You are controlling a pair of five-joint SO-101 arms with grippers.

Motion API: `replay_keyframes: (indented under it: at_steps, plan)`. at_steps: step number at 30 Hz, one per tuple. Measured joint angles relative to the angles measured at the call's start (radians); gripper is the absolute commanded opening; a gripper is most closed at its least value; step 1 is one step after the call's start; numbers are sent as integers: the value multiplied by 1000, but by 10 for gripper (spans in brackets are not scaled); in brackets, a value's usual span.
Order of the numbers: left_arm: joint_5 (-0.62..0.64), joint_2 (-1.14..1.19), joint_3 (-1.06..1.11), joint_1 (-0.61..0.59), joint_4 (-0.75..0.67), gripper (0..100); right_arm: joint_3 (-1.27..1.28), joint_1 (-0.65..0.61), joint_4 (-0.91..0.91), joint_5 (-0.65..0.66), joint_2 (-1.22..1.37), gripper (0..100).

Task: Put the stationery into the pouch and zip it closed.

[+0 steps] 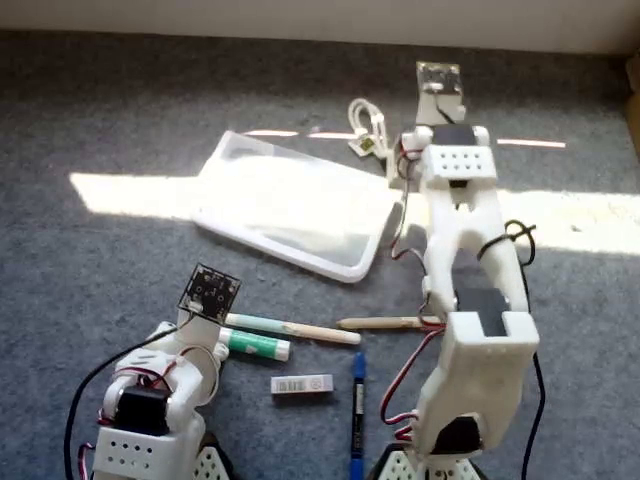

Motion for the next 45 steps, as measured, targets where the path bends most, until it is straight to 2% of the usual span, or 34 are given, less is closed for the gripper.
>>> replay_keyframes:
  at_steps: [7, 17, 26, 35, 45]
  plan:
    - [0, 0, 0, 0, 0, 6, 0, 23, -118, 2, 3, 15]
    - [0, 0, 0, 0, 0, 6, 2, 25, -130, 3, 144, 15]
    - [0, 0, 0, 0, 0, 6, 0, -84, 58, 3, 144, 15]
    - [0, 0, 0, 0, 0, 6, -2, -170, 109, 3, 144, 15]
    - [0, 0, 0, 0, 0, 6, -259, -180, 407, 3, 146, 15]
